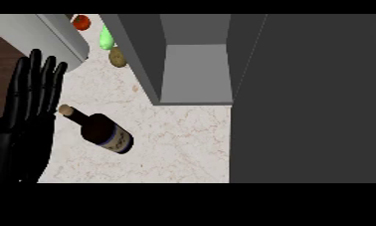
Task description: Pick up the wine, place it into the cabinet and close the cabinet
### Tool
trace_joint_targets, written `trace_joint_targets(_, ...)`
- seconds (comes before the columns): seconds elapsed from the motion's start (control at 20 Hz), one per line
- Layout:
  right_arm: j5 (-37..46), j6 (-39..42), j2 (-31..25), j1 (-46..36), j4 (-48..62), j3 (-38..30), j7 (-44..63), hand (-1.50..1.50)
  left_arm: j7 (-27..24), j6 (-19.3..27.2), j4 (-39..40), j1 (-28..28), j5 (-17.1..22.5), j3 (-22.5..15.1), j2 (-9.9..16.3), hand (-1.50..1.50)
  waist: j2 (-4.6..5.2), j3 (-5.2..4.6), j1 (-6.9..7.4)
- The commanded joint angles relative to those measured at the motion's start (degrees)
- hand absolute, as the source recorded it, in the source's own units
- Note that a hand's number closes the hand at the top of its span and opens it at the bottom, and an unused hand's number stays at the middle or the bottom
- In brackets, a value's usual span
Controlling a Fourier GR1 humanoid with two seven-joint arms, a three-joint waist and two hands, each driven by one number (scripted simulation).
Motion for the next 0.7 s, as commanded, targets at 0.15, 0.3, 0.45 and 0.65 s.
trace_joint_targets(0.15,0.7,0.3,0.6,2.6,-4.8,2.2,0.5,-1.50,6.9,18.3,1.7,-4.0,-19.1,4.2,-4.7,-1.50,2.83,-1.15,-0.50)
trace_joint_targets(0.3,-6.8,8.8,0.1,3.8,-3.0,9.2,1.6,-1.50,9.4,30.5,2.4,-5.8,-15.1,8.0,-6.3,-1.50,3.29,-1.28,1.32)
trace_joint_targets(0.45,-10.0,11.1,-0.6,4.7,-5.5,11.5,4.1,-1.50,14.0,42.3,2.7,-8.5,-20.7,3.9,-6.3,-1.50,2.89,-1.12,-1.12)
trace_joint_targets(0.65,-11.7,12.2,-1.7,7.3,-9.4,13.1,6.8,-1.50,24.6,52.0,4.3,-15.3,-33.1,-2.3,-6.4,-1.50,2.67,-0.97,-1.98)
